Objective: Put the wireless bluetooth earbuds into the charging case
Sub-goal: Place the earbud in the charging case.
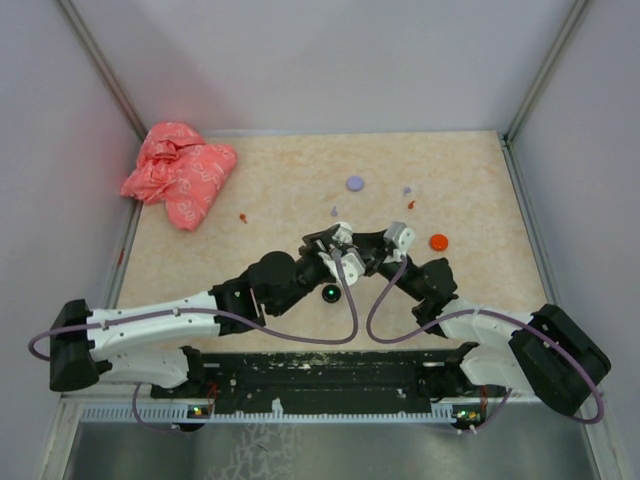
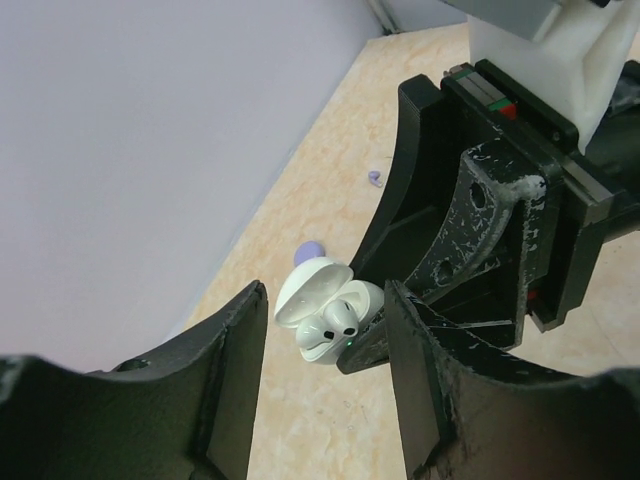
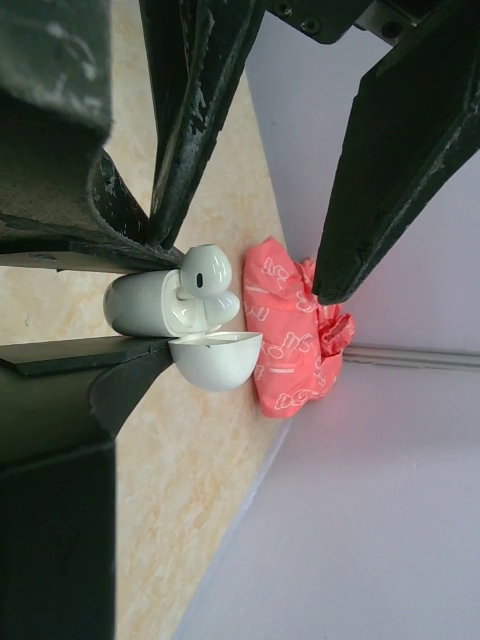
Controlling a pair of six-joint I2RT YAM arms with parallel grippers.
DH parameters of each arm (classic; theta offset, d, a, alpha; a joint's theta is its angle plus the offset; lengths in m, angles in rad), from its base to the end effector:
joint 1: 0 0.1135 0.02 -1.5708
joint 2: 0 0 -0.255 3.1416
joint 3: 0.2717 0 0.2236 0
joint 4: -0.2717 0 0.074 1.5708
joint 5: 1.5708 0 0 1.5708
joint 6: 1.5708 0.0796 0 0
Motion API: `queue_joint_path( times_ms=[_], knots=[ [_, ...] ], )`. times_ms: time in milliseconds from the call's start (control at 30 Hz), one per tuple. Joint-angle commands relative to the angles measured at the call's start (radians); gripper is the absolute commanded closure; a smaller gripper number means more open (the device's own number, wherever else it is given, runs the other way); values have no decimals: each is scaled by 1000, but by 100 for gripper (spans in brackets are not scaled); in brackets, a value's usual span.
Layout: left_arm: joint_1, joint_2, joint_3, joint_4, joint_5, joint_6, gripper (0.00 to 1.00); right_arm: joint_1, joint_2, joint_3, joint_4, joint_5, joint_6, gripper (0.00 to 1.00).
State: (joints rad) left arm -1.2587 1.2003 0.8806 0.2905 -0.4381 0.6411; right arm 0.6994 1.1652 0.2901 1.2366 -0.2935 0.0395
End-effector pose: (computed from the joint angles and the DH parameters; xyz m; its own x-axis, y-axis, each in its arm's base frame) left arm 0.1233 -0.2723 0.3362 0.4304 0.4299 -0.7937 0.5917 0.5296 0.6078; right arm 0.1719 0.1747 0.2741 0.2379 0.2496 -0.9387 -0.8333 0.5489 -0.0653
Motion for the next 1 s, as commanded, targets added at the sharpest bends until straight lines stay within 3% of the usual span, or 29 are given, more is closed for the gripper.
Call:
queue_joint_path(
  times_ms=[0,233,633,800,967],
  knots=[
    [5,-22,32,-87,82,-81,43,2,-1,38,140,6,31,100],
    [41,-86,51,-129,171,-178,40,0,22,31,173,7,55,100],
    [246,-224,83,-237,392,-410,14,0,41,35,164,-22,63,100],
    [307,-207,98,-276,450,-455,4,0,46,41,163,-36,67,100],
    [326,-154,127,-310,440,-463,3,0,48,47,159,-54,71,100]
  ],
)
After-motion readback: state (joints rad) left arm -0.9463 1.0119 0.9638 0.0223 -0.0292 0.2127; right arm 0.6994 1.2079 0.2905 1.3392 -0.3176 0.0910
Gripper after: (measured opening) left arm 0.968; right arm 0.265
